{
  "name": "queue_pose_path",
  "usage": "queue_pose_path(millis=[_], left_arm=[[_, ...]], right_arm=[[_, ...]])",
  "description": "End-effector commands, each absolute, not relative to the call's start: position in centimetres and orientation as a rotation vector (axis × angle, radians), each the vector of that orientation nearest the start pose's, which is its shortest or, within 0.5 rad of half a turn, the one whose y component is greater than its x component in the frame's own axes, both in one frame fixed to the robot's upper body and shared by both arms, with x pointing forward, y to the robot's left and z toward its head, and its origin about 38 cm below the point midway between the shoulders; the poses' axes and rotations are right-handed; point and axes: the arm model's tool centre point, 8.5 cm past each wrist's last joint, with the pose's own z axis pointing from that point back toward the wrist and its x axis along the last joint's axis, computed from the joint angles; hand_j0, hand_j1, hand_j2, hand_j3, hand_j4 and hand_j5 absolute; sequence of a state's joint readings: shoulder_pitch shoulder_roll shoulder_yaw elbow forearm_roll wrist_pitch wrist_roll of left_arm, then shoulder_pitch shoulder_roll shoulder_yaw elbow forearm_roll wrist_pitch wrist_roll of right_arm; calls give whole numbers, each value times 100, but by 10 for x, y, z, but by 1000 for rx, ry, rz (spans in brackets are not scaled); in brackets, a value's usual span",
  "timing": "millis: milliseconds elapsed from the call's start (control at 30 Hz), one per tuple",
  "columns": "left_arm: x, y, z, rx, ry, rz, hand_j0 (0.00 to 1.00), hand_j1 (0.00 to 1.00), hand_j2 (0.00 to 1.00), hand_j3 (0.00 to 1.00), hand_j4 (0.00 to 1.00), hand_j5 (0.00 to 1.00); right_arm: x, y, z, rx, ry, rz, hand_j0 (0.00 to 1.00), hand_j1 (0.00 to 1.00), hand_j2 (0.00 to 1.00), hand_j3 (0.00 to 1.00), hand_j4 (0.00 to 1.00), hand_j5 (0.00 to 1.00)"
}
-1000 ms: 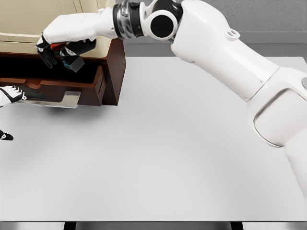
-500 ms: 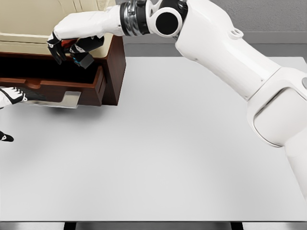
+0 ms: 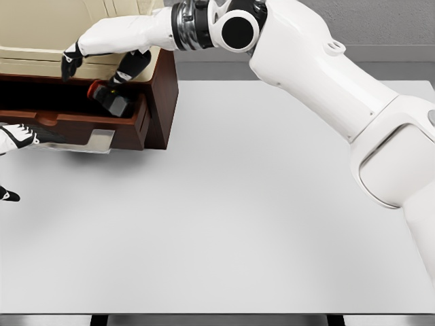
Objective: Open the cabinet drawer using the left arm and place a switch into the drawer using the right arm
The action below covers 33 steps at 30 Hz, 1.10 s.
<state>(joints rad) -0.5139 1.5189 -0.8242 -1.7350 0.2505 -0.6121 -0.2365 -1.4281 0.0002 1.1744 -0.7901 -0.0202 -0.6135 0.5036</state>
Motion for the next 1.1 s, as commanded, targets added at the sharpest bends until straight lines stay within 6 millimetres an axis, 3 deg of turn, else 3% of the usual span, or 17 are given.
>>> queue_pose_path(millis=[0, 167, 233, 300, 333, 367, 467, 533, 667, 733, 800, 900, 933, 1000, 1067], left_arm=[[324, 415, 288, 209, -1439, -1720, 100, 100, 100, 100, 100, 100], [324, 415, 288, 207, -1440, -1719, 100, 100, 100, 100, 100, 100], [323, 411, 288, 198, -1445, -1727, 100, 100, 100, 100, 100, 100], [323, 410, 289, 197, -1451, -1726, 100, 100, 100, 100, 100, 100], [323, 410, 289, 197, -1451, -1726, 100, 100, 100, 100, 100, 100], [323, 409, 289, 194, -1453, -1726, 100, 100, 100, 100, 100, 100], [325, 405, 290, 189, -1477, -1727, 100, 100, 100, 100, 100, 100], [326, 404, 292, 193, -1481, -1726, 100, 100, 100, 100, 100, 100], [329, 403, 303, 220, -1509, -1731, 100, 100, 100, 100, 100, 100], [332, 400, 312, 241, -1545, -1734, 100, 100, 100, 100, 100, 100], [340, 388, 318, 239, -1620, -1726, 100, 100, 100, 100, 100, 100], [348, 370, 315, 206, -1701, -1717, 100, 100, 100, 100, 100, 100], [351, 361, 311, 183, -1734, -1711, 100, 100, 100, 100, 100, 100], [356, 349, 317, 182, -1794, -1712, 100, 100, 100, 100, 100, 100], [358, 346, 317, 178, -1808, -1711, 100, 100, 100, 100, 100, 100]], right_arm=[[505, 51, 359, -97, 2175, -2621, 87, 87, 87, 87, 87, 87], [500, 56, 363, -107, 2168, -2596, 90, 90, 90, 90, 90, 90], [462, 74, 377, -180, 2086, -2477, 90, 90, 90, 90, 90, 90], [437, 27, 394, -136, 2020, -2397, 91, 91, 91, 91, 91, 91], [427, 8, 400, -117, 2021, -2358, 98, 98, 98, 98, 98, 98], [421, -7, 401, -102, 2008, -2354, 99, 99, 99, 99, 99, 99], [422, -52, 382, -67, 2004, -2430, 100, 100, 100, 100, 100, 100], [409, -67, 364, -106, 1969, -2463, 100, 100, 100, 100, 100, 100], [418, -106, 329, -116, 2016, -2580, 100, 100, 100, 100, 100, 100], [424, -142, 319, -58, 2038, -2660, 100, 100, 100, 100, 100, 100], [429, -189, 313, 38, 2062, -2760, 100, 100, 100, 100, 100, 100], [425, -294, 310, 275, 2155, -2946, 100, 100, 100, 100, 100, 100], [423, -313, 308, 327, 2159, -2989, 100, 100, 100, 100, 100, 100], [423, -321, 306, 350, 2160, -3008, 100, 100, 100, 100, 100, 100], [426, -309, 304, 306, 2157, -2992, 100, 100, 100, 100, 100, 100]])
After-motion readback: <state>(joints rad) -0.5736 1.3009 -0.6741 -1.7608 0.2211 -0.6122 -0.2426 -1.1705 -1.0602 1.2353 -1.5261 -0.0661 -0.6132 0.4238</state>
